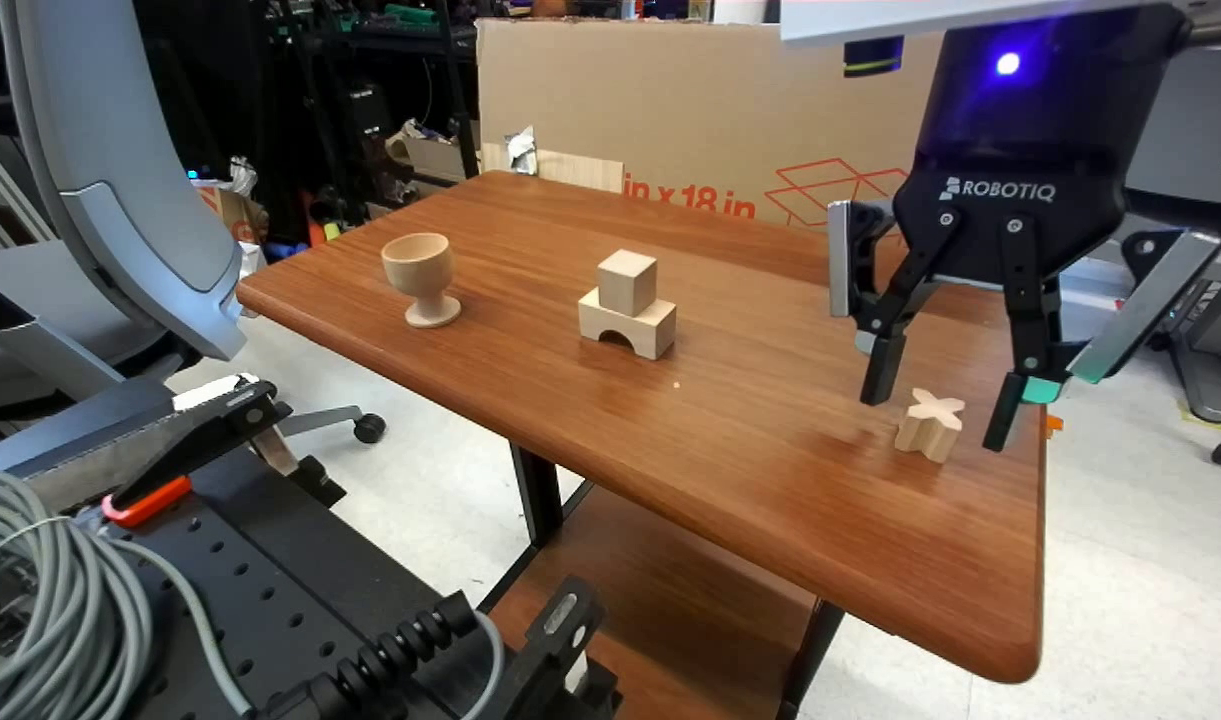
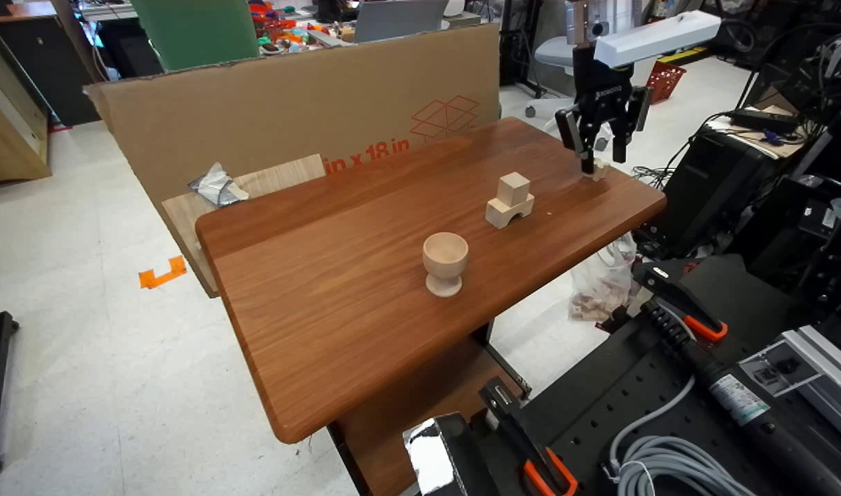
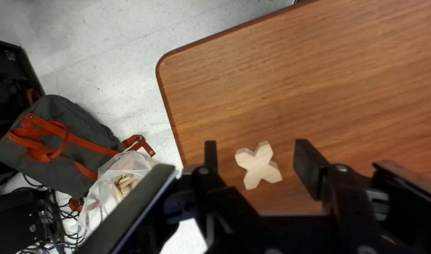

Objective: Put the topmost block on the table

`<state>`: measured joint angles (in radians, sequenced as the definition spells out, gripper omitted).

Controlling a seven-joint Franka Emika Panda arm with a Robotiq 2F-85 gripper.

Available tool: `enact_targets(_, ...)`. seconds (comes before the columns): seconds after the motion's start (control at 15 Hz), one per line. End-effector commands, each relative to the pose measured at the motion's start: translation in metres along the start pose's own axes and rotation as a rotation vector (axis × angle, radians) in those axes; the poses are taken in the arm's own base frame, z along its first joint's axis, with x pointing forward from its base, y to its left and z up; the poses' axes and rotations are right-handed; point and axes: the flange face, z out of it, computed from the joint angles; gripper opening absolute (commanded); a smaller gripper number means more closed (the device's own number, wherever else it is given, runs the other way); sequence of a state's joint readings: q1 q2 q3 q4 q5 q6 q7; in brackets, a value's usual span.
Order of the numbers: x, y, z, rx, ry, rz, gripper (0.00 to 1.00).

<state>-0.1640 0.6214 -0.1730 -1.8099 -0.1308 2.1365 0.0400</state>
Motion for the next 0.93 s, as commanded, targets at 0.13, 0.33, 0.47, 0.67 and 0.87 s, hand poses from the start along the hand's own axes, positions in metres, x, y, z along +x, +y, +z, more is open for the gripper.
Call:
enact_targets(0.13, -0.028, -0.018, -0.073, 0.021, 0.077, -0.054, 1.00)
enact_targets(0.33, -0.054, -0.033, -0.126, 0.034, 0.123, -0.086, 1.00)
enact_targets(0.47, -0.073, -0.043, -0.159, 0.042, 0.127, -0.095, 1.00)
enact_targets(0.67, -0.065, -0.044, -0.167, 0.031, 0.142, -0.086, 1.00)
enact_targets(0.87, -0.075, -0.044, -0.176, 0.034, 0.147, -0.086, 1.00)
